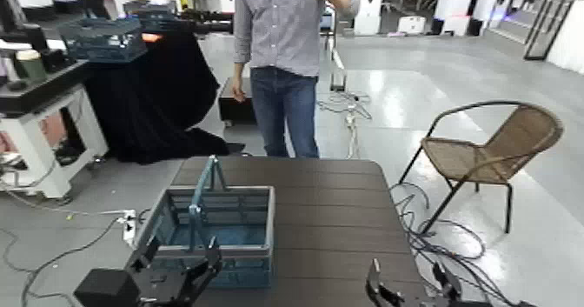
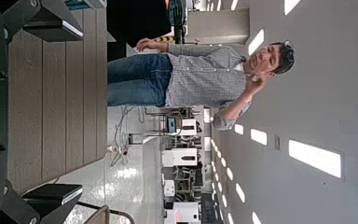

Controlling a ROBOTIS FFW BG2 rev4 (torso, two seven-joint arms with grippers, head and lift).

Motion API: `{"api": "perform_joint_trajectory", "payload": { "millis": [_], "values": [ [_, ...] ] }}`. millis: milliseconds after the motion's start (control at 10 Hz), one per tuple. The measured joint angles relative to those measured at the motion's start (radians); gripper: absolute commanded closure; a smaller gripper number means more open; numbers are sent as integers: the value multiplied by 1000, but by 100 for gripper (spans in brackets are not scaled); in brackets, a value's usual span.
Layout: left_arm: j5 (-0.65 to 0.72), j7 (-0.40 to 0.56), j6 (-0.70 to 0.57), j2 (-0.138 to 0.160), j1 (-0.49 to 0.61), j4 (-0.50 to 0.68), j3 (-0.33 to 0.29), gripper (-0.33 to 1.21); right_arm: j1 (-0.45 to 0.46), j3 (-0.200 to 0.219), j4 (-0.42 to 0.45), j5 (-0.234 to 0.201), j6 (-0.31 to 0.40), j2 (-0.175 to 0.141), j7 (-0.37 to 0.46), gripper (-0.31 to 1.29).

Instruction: Grasp the handle of the crate.

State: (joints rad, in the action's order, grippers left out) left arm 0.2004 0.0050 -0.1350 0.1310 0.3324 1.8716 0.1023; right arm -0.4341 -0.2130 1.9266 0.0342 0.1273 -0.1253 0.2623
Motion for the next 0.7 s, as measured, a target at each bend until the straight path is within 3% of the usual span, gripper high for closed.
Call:
{"api": "perform_joint_trajectory", "payload": {
  "millis": [500, 700],
  "values": [
    [25, -36, 19, -15, -2, -3, -25, 11, 2, -1, -4, 7, -3, -1, 0, 15],
    [102, -111, 102, -21, -21, -3, -65, 11, 5, -2, -8, 9, -3, -2, 0, 15]
  ]
}}
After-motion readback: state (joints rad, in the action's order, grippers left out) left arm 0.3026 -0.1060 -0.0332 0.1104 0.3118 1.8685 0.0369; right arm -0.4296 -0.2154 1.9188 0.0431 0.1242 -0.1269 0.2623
